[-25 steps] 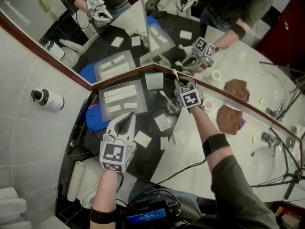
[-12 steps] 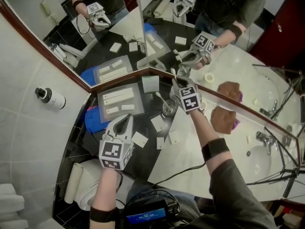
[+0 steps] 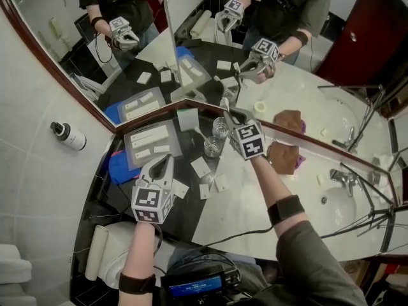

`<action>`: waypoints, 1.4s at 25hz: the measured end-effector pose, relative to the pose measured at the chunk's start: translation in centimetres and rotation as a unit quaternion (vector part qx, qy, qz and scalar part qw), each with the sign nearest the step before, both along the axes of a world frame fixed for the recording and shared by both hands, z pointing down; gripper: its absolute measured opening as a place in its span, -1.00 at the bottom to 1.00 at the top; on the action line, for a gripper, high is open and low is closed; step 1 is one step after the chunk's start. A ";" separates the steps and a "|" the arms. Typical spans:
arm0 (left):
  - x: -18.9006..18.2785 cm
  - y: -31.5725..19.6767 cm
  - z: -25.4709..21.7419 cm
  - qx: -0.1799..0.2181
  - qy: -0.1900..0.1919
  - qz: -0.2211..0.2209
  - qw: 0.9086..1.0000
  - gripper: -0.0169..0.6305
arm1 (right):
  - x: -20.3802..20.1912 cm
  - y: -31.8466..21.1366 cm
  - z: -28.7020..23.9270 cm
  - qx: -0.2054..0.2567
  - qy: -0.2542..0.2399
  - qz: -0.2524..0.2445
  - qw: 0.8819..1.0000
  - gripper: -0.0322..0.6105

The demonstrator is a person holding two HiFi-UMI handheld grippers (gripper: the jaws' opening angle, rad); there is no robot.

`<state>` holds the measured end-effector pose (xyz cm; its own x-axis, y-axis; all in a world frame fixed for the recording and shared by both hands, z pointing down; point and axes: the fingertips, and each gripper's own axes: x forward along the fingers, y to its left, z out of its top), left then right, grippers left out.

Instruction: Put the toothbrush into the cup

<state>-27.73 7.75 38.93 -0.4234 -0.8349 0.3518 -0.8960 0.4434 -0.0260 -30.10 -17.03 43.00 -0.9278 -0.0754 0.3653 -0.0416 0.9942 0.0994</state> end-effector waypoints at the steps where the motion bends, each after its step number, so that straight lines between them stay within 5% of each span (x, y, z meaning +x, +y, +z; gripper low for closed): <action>1: 0.3 -0.1 -0.1 0.001 0.000 0.002 1.000 -0.94 | 0.8 0.1 -0.6 -0.001 -0.005 0.002 1.000 -0.75; 12: 2.6 -0.6 -1.3 0.018 -0.008 0.026 0.999 -0.94 | 12.8 2.0 -6.2 -0.018 -0.038 0.046 0.998 -0.75; 23: 4.0 -0.4 0.3 0.007 0.002 0.042 0.999 -0.94 | 23.5 3.7 -2.9 -0.056 0.000 0.087 0.995 -0.75; 30: 5.1 -0.2 0.5 0.005 0.001 0.045 0.999 -0.94 | 25.8 7.4 2.5 -0.010 0.082 0.023 0.996 -0.75; 35: 5.7 1.3 1.6 -0.006 0.005 0.037 0.999 -0.94 | 26.4 11.9 9.0 0.031 0.163 -0.055 0.985 -0.75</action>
